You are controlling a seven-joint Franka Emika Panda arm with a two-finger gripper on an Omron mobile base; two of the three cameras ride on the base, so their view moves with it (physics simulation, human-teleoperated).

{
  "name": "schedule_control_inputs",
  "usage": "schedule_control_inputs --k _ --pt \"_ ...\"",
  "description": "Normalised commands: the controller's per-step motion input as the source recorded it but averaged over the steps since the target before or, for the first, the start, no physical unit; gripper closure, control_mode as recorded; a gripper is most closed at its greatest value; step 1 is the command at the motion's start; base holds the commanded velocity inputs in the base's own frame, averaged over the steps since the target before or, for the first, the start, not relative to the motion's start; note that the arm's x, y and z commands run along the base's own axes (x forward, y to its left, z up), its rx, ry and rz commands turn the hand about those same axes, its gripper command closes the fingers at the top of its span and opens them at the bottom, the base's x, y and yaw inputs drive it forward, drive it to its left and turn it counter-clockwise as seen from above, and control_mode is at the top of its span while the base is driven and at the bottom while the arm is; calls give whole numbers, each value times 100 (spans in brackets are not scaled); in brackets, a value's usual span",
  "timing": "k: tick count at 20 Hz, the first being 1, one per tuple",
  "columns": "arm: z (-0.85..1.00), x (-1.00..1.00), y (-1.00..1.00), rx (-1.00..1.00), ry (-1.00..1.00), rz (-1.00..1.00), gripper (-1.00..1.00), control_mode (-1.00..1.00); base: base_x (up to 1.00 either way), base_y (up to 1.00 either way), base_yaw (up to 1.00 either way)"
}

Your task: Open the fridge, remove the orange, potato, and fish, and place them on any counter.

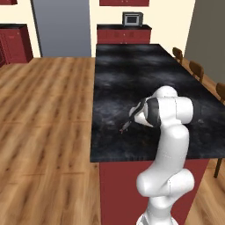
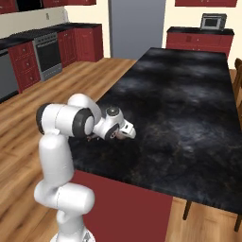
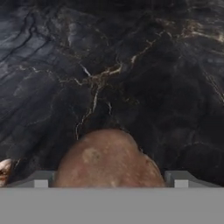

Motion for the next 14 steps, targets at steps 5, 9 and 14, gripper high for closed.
schedule_control_inputs --k 5,9,14 --pt "92 -41 0 0 6 0 -100 -100 0 0 0" --pt "100 -57 24 0 0 2 -100 -100 0 0 0" --pt "100 -65 58 0 0 14 -100 -100 0 0 0"
